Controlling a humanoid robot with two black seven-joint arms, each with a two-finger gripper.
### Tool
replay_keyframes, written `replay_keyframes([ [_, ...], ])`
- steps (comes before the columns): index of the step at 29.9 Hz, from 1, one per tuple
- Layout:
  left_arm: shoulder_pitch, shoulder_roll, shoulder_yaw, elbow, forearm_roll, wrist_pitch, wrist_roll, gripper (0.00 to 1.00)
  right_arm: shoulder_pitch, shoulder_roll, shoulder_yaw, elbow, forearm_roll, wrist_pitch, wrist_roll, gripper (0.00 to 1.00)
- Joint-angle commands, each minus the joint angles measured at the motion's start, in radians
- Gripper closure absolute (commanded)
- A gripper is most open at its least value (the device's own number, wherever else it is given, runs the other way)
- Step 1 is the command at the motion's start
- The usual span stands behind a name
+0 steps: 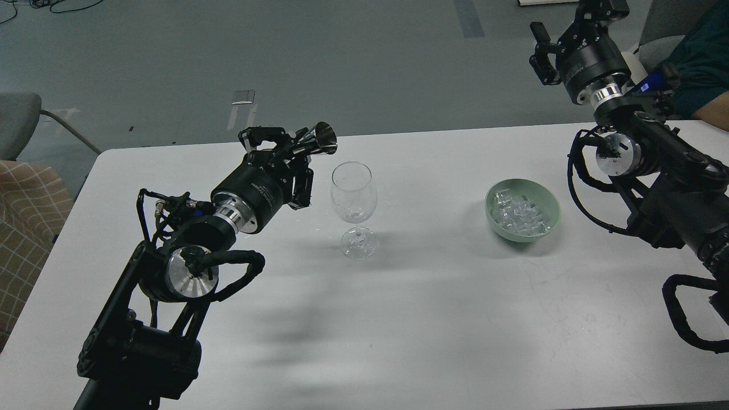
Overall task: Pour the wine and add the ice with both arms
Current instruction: 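Tilt the jigger with the left gripper to pour into the glass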
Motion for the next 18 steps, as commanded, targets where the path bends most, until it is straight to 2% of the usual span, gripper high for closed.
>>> replay_keyframes([
  [1,-0.005,0.007,0.044,0.0,0.033,0.003,0.002,1.0,0.0,0.0,0.0,0.0,0.0,0.0,-0.001,0.0],
  [18,-0.023,0.007,0.054,0.006,0.095,0.006,0.002,1.0,-0.003,0.0,0.0,0.0,0.0,0.0,0.0,0.0],
])
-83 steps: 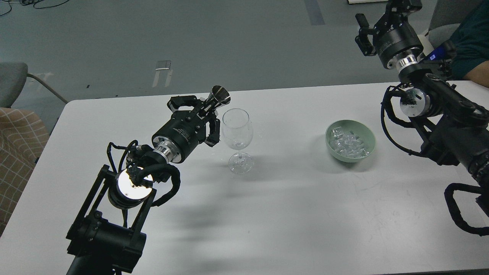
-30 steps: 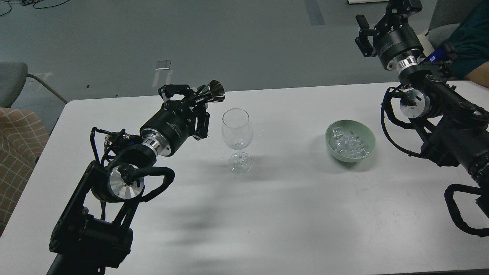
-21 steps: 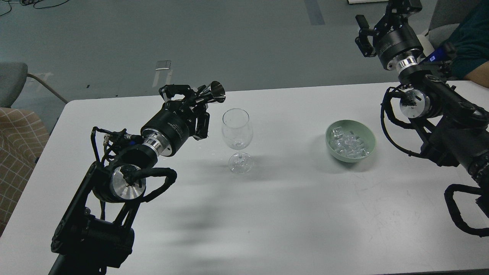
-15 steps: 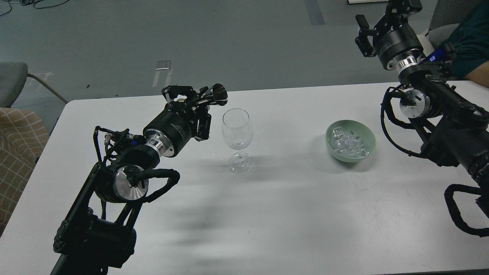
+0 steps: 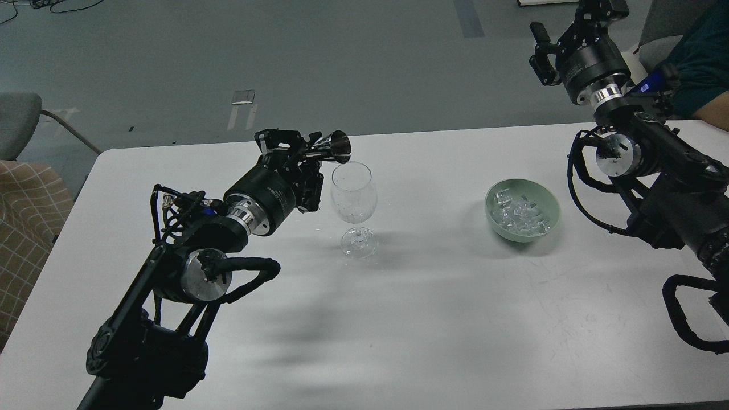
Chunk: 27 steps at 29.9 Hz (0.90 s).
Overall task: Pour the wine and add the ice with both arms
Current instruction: 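Tilt the jigger with the left gripper to pour into the glass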
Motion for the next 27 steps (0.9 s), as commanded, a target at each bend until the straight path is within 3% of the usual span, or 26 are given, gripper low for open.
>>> replay_keyframes([
  [1,-0.005,0.004,0.001,0.005,0.026,0.0,0.0,1.0,0.0,0.0,0.0,0.0,0.0,0.0,0.001,0.0],
  [27,-0.033,0.012,0.042,0.005,0.232,0.0,0.009,1.0,0.0,0.0,0.002,0.0,0.0,0.0,0.001,0.0],
])
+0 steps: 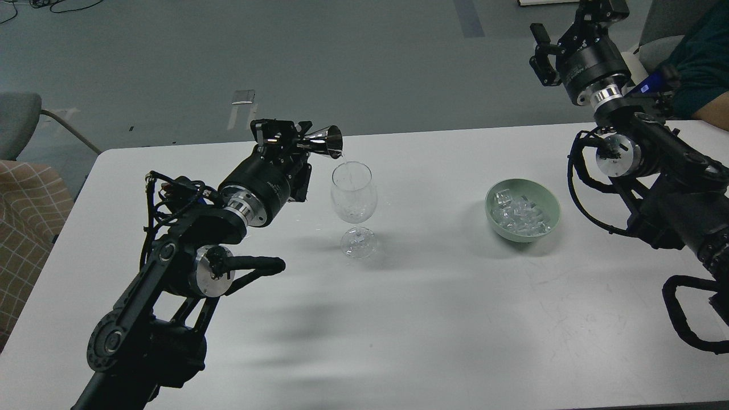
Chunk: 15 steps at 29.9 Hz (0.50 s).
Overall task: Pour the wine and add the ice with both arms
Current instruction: 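Tilt the jigger with the left gripper to pour into the glass, then bring the jigger back and lower it onto the table with the left gripper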
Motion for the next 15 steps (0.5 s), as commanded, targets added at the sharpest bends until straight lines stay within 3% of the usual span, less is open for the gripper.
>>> replay_keyframes([
  [1,-0.003,0.002,0.012,0.0,0.034,-0.001,0.0,1.0,0.0,0.0,0.0,0.0,0.0,0.0,0.0,0.0],
  [15,-0.011,0.006,0.012,-0.002,0.102,0.001,0.0,1.0,-0.003,0.0,0.0,0.0,0.0,0.0,0.0,0.0],
])
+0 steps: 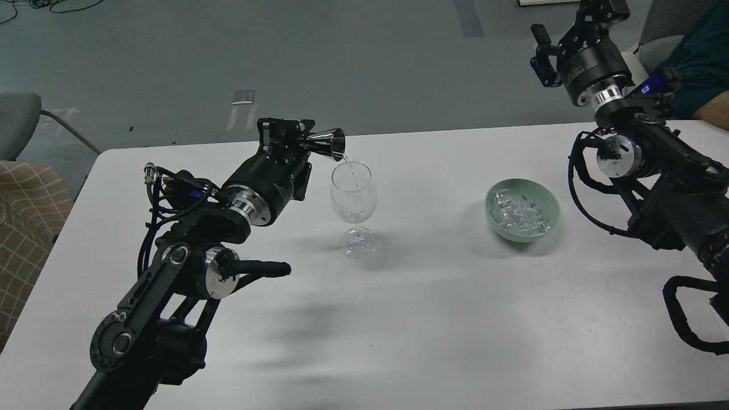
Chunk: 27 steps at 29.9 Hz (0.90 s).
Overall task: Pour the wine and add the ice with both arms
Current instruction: 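Bring the jigger back and lower it onto the table with the left gripper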
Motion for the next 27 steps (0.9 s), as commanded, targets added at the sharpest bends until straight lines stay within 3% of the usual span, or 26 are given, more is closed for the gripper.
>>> replay_keyframes([
  [1,-0.001,0.001,0.0,-0.001,0.023,0.0,0.0,1.0,0.0,0.001,0.0,0.0,0.0,0.0,0.0,0.0],
  [25,-0.018,0.081,0.041,-0.04,0.178,-0.002,0.0,1.0,-0.002,0.001,0.002,0.0,0.0,0.0,0.0,0.0],
  [27,-0.012,0.067,0.015,-0.035,0.135,0.01,0.017,1.0,-0.002,0.001,0.002,0.0,0.0,0.0,0.0,0.0],
])
